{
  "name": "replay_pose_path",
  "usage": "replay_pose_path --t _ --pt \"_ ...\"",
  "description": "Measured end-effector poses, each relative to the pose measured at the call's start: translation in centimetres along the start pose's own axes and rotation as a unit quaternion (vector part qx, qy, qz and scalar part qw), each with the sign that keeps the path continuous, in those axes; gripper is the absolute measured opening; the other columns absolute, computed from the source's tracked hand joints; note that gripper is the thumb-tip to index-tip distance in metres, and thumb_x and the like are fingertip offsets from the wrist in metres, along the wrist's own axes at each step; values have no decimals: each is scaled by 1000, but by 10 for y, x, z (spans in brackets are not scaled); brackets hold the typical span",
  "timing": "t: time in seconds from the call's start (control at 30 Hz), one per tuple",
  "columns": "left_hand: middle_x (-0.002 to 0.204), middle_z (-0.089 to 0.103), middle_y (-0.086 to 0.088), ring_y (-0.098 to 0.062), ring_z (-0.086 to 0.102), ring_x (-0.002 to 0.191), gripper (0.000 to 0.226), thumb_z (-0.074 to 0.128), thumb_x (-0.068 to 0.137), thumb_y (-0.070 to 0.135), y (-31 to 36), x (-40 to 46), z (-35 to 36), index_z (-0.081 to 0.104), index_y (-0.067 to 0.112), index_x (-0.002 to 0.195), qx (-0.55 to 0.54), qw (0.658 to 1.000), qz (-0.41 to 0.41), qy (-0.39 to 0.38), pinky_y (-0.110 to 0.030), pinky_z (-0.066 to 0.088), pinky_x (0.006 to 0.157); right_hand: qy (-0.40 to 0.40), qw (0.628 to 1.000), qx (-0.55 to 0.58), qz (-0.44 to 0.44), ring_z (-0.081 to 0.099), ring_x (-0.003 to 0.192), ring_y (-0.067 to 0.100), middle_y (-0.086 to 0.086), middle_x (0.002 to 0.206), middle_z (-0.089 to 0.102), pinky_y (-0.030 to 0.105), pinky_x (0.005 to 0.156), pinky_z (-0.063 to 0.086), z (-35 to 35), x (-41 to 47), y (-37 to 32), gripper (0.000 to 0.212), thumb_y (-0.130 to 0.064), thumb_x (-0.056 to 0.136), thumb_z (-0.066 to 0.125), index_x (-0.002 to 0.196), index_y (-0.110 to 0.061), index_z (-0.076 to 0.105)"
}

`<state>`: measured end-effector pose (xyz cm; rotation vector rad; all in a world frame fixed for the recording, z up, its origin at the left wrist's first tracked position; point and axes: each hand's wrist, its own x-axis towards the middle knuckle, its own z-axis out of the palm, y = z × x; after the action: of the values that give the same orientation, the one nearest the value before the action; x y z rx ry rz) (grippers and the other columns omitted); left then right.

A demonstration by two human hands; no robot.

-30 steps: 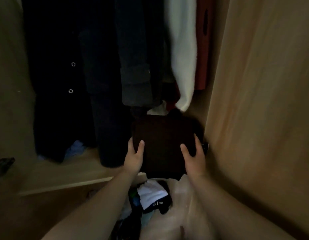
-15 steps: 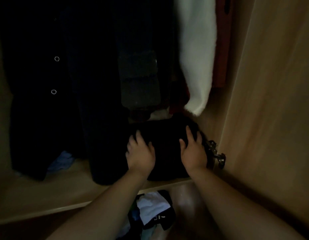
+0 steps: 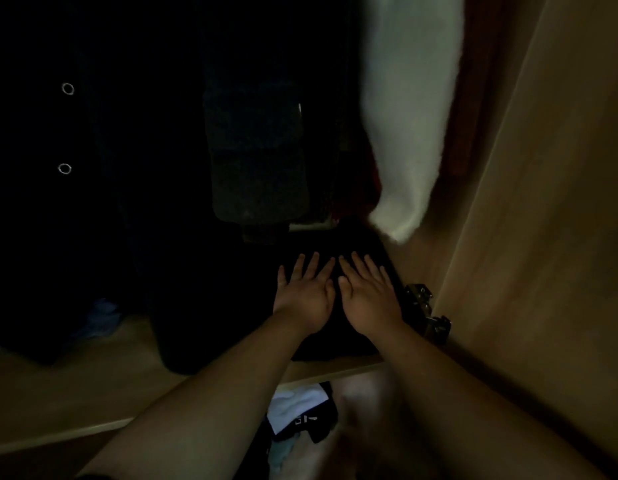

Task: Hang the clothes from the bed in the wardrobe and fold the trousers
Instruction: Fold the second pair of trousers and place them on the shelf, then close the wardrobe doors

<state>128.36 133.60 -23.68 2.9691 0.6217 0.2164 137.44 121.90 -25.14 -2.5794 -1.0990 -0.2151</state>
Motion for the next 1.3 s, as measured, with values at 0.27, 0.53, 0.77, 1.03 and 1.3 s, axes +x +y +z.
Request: replay_pose_path --t 0.27,0.53,0.77,1.03,1.3 --pt "168 -9 1 -24 -14 153 57 12 104 43 6 31 23 -2 35 159 -17 999 -33 26 -58 -8 120 -15 1000 -14 -2 -3 154 14 -6 169 1 31 121 -9 17 36 18 52 -38 109 14 160 -33 5" --pt "168 -11 1 -25 -18 152 58 15 104 44 9 41 20 -1 35 159 -38 998 -40 6 -59 -13 118 -11 1000 -25 4 -4 154 15 -4 169 -2 29 118 -12 22 46 21 53 -38 108 13 160 -32 1" --pt "167 -14 0 -26 -21 152 60 14 103 52 8 11 -12 -4 37 159 -34 998 -15 -47 -58 -13 119 -12 999 35 0 7 154 20 1 168 13 40 122 0 -12 11 7 53 -36 108 28 159 -30 18" --pt "168 -8 -3 -26 -14 153 64 23 104 49 48 -84 -31 -6 35 159 -24 1000 -11 13 -51 -6 123 -13 999 42 -10 11 154 25 5 167 19 42 124 15 -74 -84 -7 69 -28 97 48 159 -28 19" --pt "168 -10 -1 -22 -20 152 68 30 102 42 110 -213 -33 -6 33 159 -75 996 -33 30 -42 -10 124 -3 999 48 -7 3 155 19 -1 168 10 42 126 3 -117 -227 -10 73 -37 97 49 159 -33 12"
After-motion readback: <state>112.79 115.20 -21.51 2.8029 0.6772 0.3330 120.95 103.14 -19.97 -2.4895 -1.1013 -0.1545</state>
